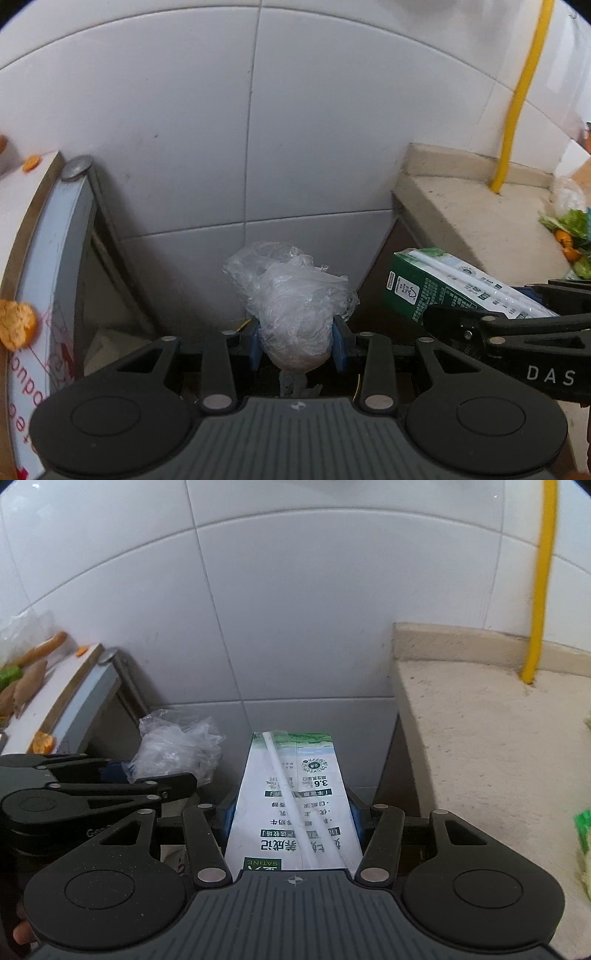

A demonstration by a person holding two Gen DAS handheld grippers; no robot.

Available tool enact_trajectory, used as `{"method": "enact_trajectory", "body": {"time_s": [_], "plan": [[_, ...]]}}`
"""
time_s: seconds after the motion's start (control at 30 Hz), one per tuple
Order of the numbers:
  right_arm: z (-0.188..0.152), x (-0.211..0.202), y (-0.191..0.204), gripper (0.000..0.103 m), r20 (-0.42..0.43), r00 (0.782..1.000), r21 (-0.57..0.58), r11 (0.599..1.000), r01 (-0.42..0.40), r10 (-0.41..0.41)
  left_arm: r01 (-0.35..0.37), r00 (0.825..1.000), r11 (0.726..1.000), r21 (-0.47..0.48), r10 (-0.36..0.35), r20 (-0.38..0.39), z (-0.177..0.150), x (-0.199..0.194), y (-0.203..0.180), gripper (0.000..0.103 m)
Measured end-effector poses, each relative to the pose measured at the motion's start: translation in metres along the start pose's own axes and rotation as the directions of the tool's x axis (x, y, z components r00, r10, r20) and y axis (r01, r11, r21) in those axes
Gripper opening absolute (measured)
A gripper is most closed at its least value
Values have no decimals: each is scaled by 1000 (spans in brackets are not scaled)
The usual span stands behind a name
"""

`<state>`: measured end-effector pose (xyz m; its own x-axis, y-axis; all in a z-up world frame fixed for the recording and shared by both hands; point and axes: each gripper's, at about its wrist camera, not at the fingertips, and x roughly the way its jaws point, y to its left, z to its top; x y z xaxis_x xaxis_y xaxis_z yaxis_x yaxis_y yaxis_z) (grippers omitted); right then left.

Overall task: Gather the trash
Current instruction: 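Carry the plastic bag and milk carton with both tools down to the bin, then open both tools over the bin to drop the bag and carton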

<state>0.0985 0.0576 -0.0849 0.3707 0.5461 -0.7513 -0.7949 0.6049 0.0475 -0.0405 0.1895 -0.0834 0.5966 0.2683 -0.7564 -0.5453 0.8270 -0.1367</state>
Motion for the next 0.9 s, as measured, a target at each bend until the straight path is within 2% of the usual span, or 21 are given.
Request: {"method": "enact_trajectory", "body": {"time_s": [0.43,0.63,0.9], "plan": [[2,34,-18,61,-78,992,8,995,-101,101,-118,991,992,-37,115,-75,2,35,-9,31],[-4,57,-25,61,-136,987,50,995,-82,88,-110,987,994,-30,105,-125,-3,51,-10,31],[-5,74,-22,61,-178,981,68,995,-69,81,-111,985,994,-11,108,-135,3,66,-13,31]]}}
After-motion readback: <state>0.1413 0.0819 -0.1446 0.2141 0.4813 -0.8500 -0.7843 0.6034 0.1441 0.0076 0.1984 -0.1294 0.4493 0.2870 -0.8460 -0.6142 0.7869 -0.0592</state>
